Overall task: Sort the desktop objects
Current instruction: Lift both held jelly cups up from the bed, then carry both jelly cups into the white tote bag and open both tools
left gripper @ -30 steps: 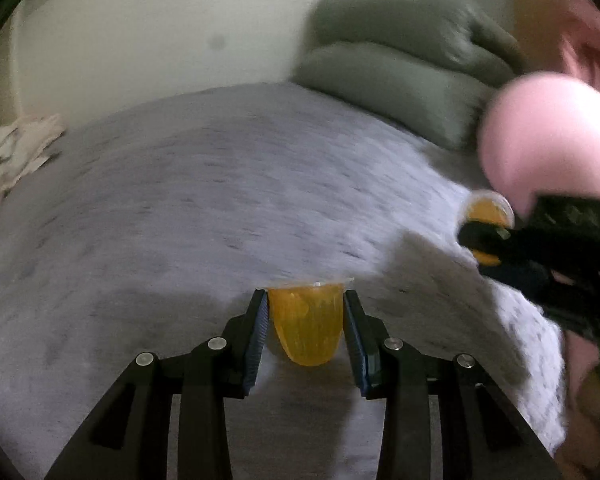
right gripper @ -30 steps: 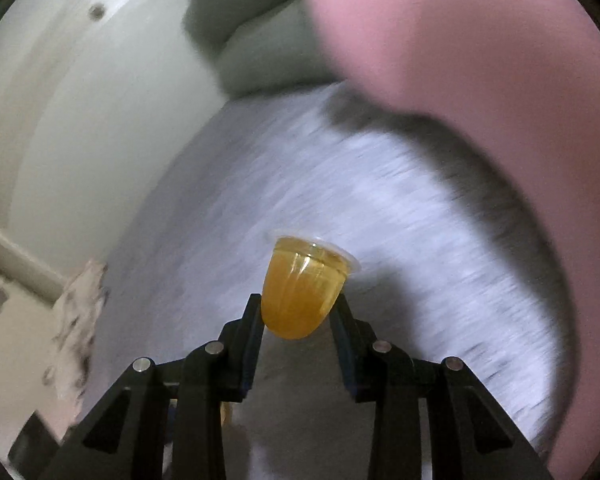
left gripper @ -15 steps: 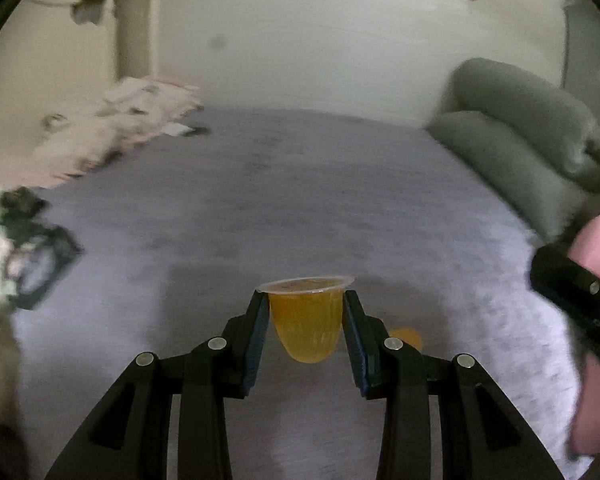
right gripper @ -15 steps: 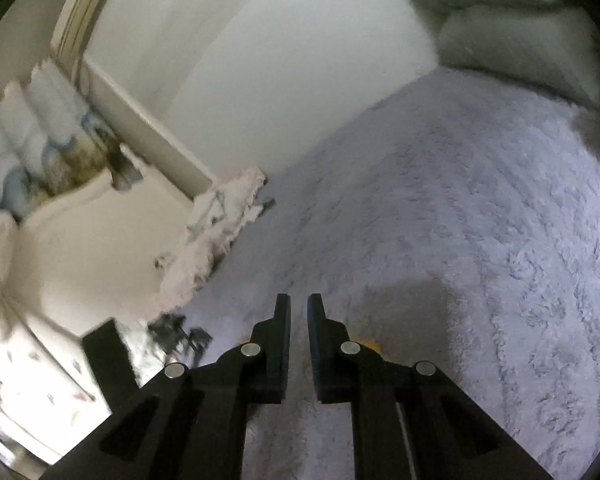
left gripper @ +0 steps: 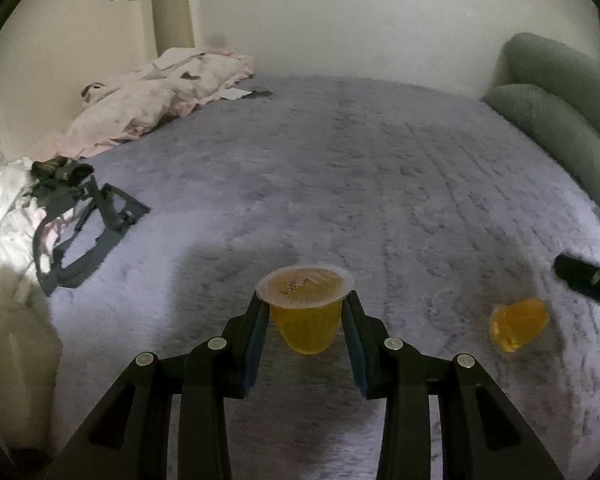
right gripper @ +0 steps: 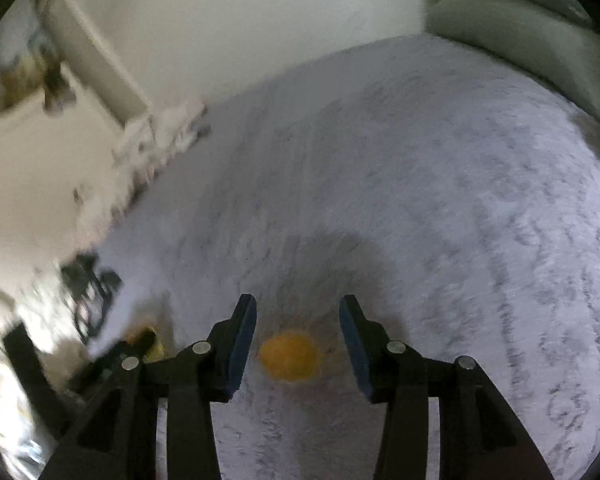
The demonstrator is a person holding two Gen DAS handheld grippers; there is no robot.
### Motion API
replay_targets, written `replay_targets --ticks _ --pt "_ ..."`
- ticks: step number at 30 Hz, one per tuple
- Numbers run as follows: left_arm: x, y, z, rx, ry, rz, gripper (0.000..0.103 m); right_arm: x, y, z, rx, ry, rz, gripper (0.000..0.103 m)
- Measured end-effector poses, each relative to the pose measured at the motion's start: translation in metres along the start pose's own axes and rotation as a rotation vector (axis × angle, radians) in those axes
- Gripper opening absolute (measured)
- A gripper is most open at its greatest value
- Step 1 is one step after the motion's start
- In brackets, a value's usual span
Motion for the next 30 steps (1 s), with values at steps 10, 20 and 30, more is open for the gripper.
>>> replay_targets --ticks 10,20,30 --pt "-0.014 -0.008 -0.004 0.017 0.04 -0.022 0.037 -0.046 0.027 0.024 0.095 0.254 -0.266 0.019" --pt "-0.02 -0.02 -0.025 0.071 0.079 -0.042 0.037 -0.022 0.047 0.029 0.152 0.322 -0.217 0.048" --pt "-0.009 -0.017 -0.019 0.047 0.088 -0.008 0.037 -0.003 0.047 0.039 0.134 0.099 -0.024 0.035"
Point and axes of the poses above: each gripper's, at about its wrist camera, not at the fingertips, and z roughly the way its jaws point, x to its right, y to its underside, the point moved 9 cm from there along z, roughly the way its jaws point, and after that the axes turned 8 degrees about y, right-handed, at the moved point
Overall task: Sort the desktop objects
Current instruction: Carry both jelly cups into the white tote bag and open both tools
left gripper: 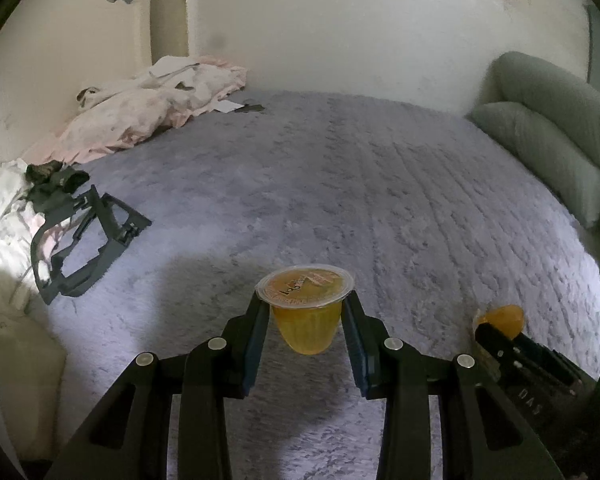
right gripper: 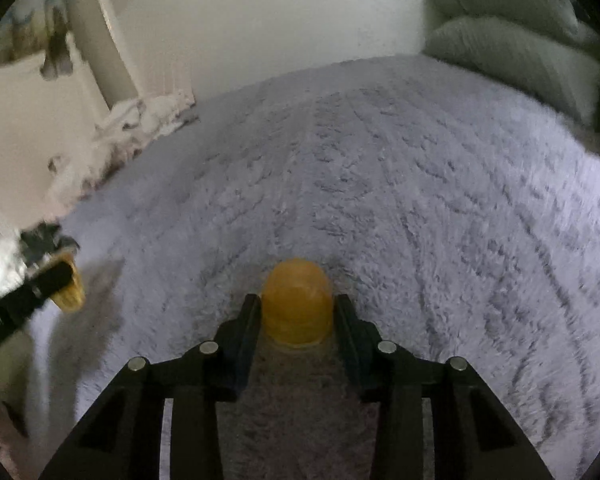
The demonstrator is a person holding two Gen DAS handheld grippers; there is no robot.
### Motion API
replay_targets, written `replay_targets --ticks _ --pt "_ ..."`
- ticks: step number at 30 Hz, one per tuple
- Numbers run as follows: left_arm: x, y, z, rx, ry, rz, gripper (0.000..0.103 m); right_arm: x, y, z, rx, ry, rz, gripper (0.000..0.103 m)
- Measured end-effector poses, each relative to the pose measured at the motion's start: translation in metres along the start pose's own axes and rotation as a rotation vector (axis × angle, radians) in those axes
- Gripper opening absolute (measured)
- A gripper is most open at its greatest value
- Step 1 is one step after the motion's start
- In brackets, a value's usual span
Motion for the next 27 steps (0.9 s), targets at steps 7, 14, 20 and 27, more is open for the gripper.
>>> replay_targets --ticks 7,14,20,27 --pt "-0.011 -0.021 -0.054 0.081 -0.03 -0.025 0.037 -0.036 -0.019 -0.041 0.139 -0.166 -0.041 0.035" --pt "-0.07 -0.003 -0.155 0.173 -0.223 -0.098 0.037 -0.09 -0.032 -0.113 0.232 -0.381 -0.103 0.035" --pt "-0.155 0.004 -0.223 0.196 -0.266 -0.313 0.037 -0.17 -0.015 -0.167 0.209 -0.5 -0.244 0.035" --pt "-0.237 0.042 -0.239 0.131 -0.39 -0.495 0.037 -0.309 0.011 -0.2 0.04 -0.828 -0.292 0.035"
Point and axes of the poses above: each gripper's, at about its wrist camera, not at the fingertips, and z roughly the way its jaws point, x to its right, y to its underside, the point moved 9 cm from there along z, roughly the way its jaws point, and after that the axes turned 8 degrees about y, right-handed, at the moved point
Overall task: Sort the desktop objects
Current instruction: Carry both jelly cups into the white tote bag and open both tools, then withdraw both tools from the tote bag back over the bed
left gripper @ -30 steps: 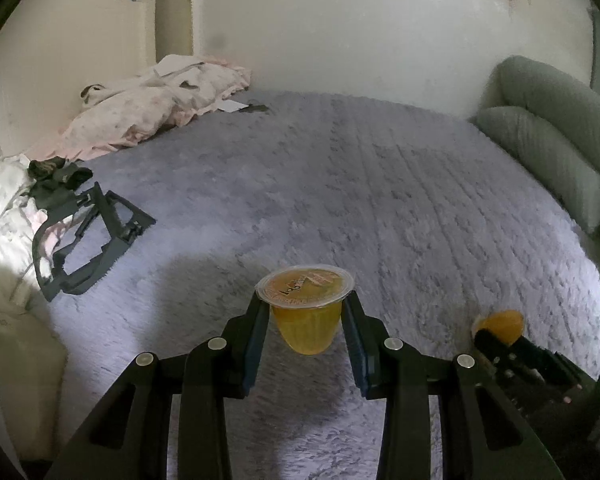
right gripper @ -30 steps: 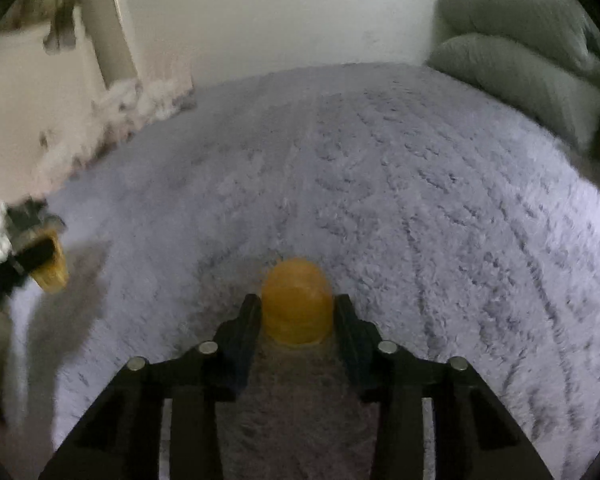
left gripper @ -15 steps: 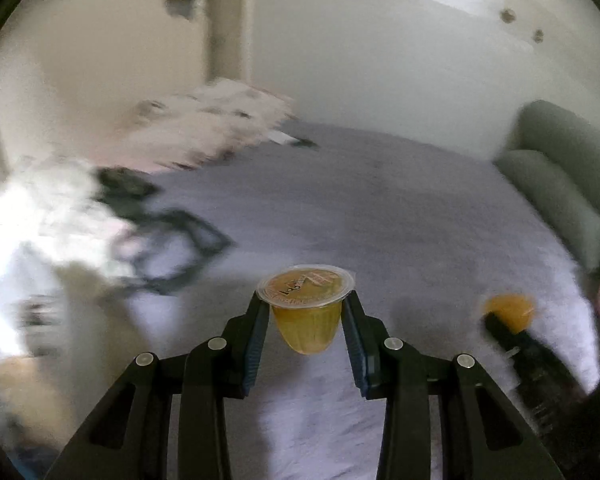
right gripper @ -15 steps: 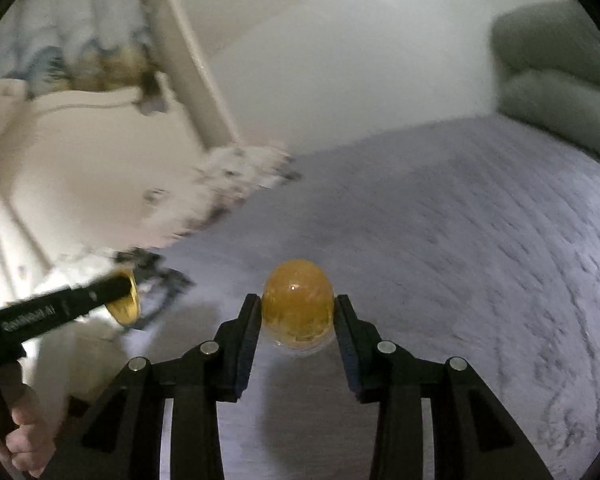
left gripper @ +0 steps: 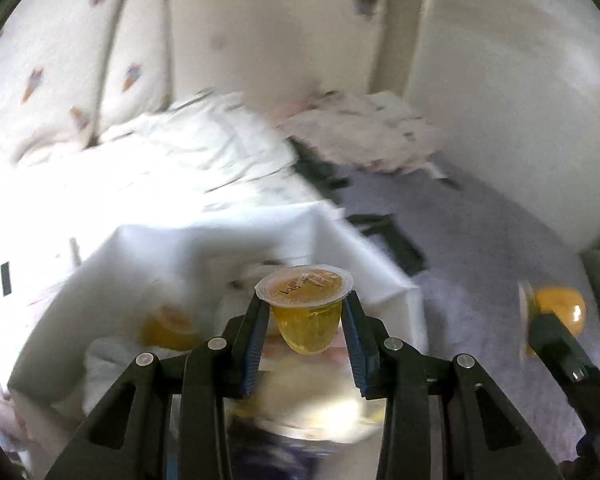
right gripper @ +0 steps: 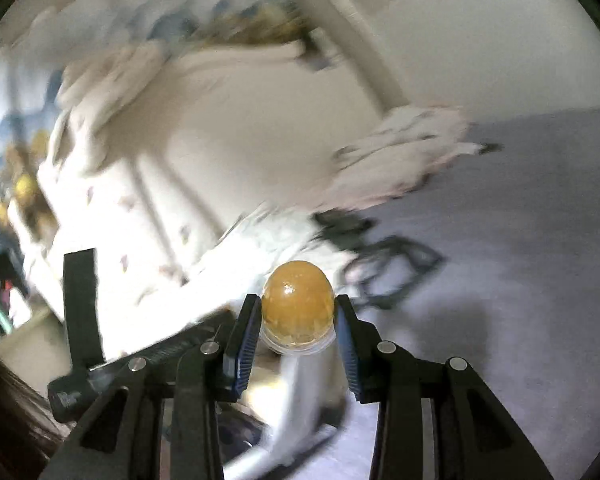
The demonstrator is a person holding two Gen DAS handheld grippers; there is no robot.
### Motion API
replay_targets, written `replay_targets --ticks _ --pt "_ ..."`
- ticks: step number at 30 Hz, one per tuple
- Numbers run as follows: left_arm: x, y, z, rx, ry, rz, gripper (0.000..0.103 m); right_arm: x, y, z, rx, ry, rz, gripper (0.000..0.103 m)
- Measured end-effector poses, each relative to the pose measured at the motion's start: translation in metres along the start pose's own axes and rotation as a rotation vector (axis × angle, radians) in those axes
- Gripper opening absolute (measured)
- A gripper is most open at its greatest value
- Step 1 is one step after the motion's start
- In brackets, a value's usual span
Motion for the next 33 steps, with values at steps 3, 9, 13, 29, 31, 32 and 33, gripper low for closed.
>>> replay_targets --ticks 3,9,13,29,31,32,33 --pt "-0.026 0.0 0.006 -0.01 -0.062 -0.038 0.037 -0.04 0.004 0.047 -0.085 0.004 -0.094 0.035" --pt "-0.053 0.013 0.031 -0.091 -0.165 -0.045 0.037 -0.049 0.04 0.113 -0.296 0.142 -0.163 0.036" --pt "-0.05 0.017 0.033 -0.113 -0.184 -0.036 0.037 -0.047 0.051 0.108 -0.28 0.191 -0.201 0.036" --pt "-0.045 0.004 0.015 -0.065 -0.172 -0.037 0.088 -0.045 0.024 0.079 -0.163 0.129 -0.113 0.05" --pt "-0.028 0.0 0.015 -0.058 -0.152 0.025 0.088 -0.042 0.018 0.071 -0.127 0.178 -0.124 0.056" --pt "-0.017 0.001 0.017 -0.069 -0.121 0.062 0.088 -0.039 0.013 0.064 -0.098 0.223 -0.146 0.057" --pt "-0.001 0.002 0.021 -0.102 -0.075 0.109 0.088 -0.036 0.009 0.056 -0.077 0.268 -0.162 0.057"
Point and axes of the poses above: each gripper's, at about its wrist camera, not at the fingertips, and z roughly the way its jaws point, x to its right, y to its underside, the point moved 9 cm from there along z, roughly the way its jaws point, and after that the axes turned 8 degrees about y, right-handed, at the moved point
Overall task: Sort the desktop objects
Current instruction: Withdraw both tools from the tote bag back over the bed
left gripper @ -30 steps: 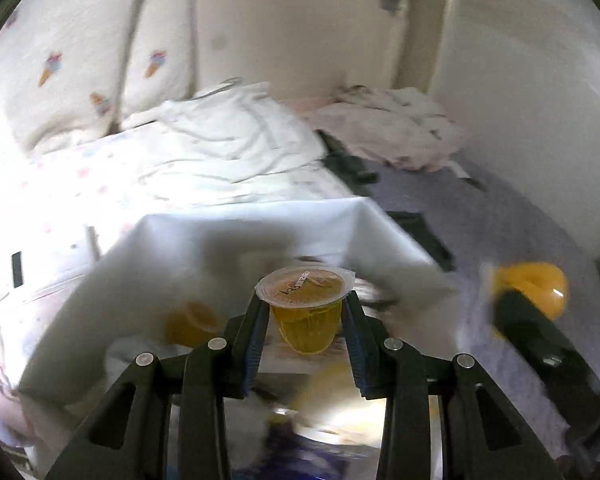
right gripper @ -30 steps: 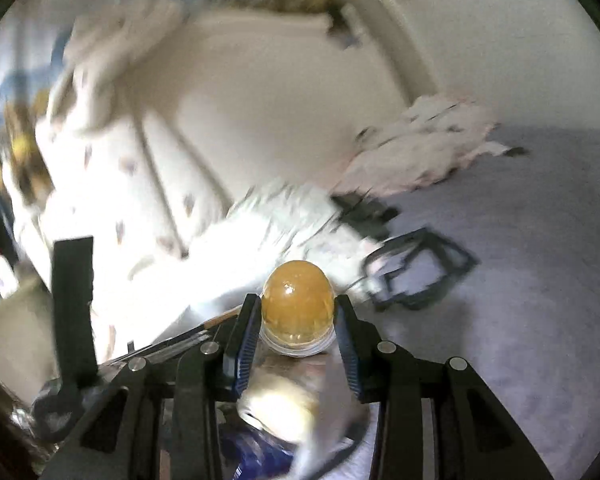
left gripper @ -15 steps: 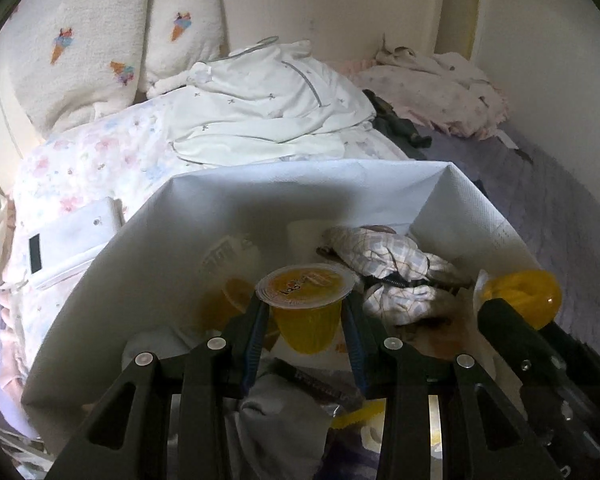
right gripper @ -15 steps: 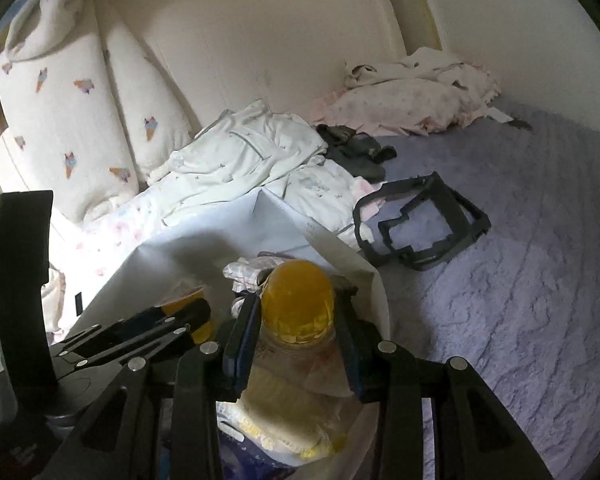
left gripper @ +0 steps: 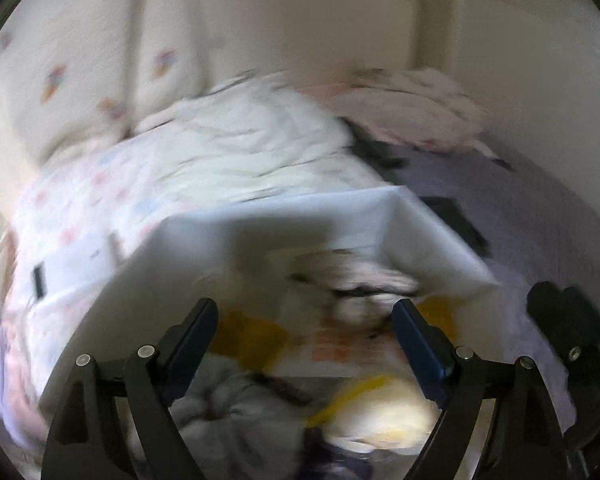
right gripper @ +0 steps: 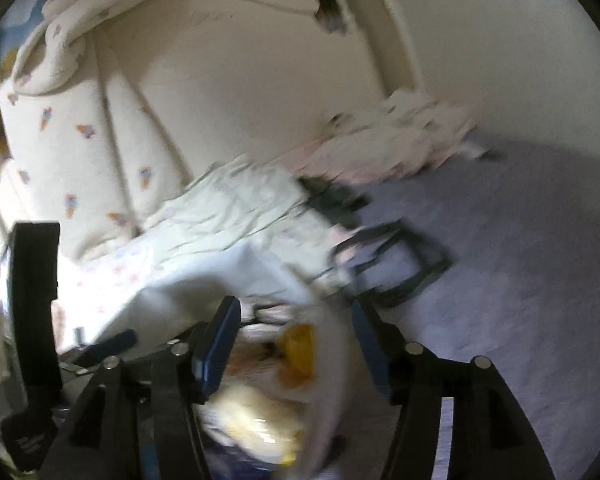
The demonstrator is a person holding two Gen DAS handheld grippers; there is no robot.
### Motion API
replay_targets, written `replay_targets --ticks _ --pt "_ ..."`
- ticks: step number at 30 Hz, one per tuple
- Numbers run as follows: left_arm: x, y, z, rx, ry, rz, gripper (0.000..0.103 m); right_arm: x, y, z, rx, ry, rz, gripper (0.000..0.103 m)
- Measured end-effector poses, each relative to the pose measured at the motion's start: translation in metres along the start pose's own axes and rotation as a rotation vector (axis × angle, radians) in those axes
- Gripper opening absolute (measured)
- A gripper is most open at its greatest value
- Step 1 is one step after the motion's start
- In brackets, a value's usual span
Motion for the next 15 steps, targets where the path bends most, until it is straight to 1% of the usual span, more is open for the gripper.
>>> replay_targets --ticks 1,2,4,5,6,7,8,9,10,11,13,14,15 --pt "0.016 -0.001 0.002 -0.029 0.051 0.048 0.088 0.006 -0.004 -0.011 0.023 0.061 -0.01 0.063" --pt "0.034 -0.005 0.0 -0.034 0.106 0.083 0.088 0.012 -0.008 -0.025 0.052 0.126 -0.023 0.066" --pt "0.064 -0.008 -0.01 0.007 0.212 0.114 0.088 0.029 -0.014 -0.065 0.154 0.283 0.01 0.067" --pt "0.081 -0.003 -0.018 0.005 0.263 0.143 0.088 0.034 -0.015 -0.083 0.194 0.33 0.02 0.067" --pt "0.096 0.003 -0.028 0.002 0.302 0.171 0.088 0.038 -0.014 -0.101 0.225 0.36 0.024 0.071" --pt "0.107 0.009 -0.039 0.007 0.325 0.188 0.088 0.045 -0.01 -0.124 0.237 0.398 0.032 0.071" --pt "0.119 0.017 -0.053 0.007 0.348 0.194 0.088 0.05 -0.005 -0.139 0.231 0.416 0.044 0.071" --pt "0.13 0.025 -0.067 -0.003 0.367 0.201 0.085 0.054 0.0 -0.154 0.22 0.425 0.066 0.071" --pt "0.138 0.033 -0.08 -0.015 0.385 0.217 0.084 0.058 0.01 -0.173 0.193 0.429 0.105 0.071" --pt "0.146 0.044 -0.097 -0.021 0.406 0.234 0.085 0.061 0.015 -0.189 0.197 0.431 0.137 0.072" --pt "0.158 0.065 -0.122 -0.027 0.437 0.246 0.085 0.067 0.028 -0.23 0.235 0.436 0.208 0.072" --pt "0.161 0.08 -0.134 -0.034 0.463 0.255 0.085 0.07 0.033 -0.245 0.235 0.443 0.224 0.073" --pt "0.165 0.096 -0.146 -0.042 0.499 0.281 0.085 0.072 0.038 -0.257 0.221 0.455 0.235 0.076"
Point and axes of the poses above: each gripper's, at about its wrist camera, not at the fingertips, and z roughly the way its jaws point, x to its right, y to its underside, the point moved 9 cm from there along z, roughly the way its jaws point, and after that the axes turned 8 degrees about y, right-handed, at the moved point
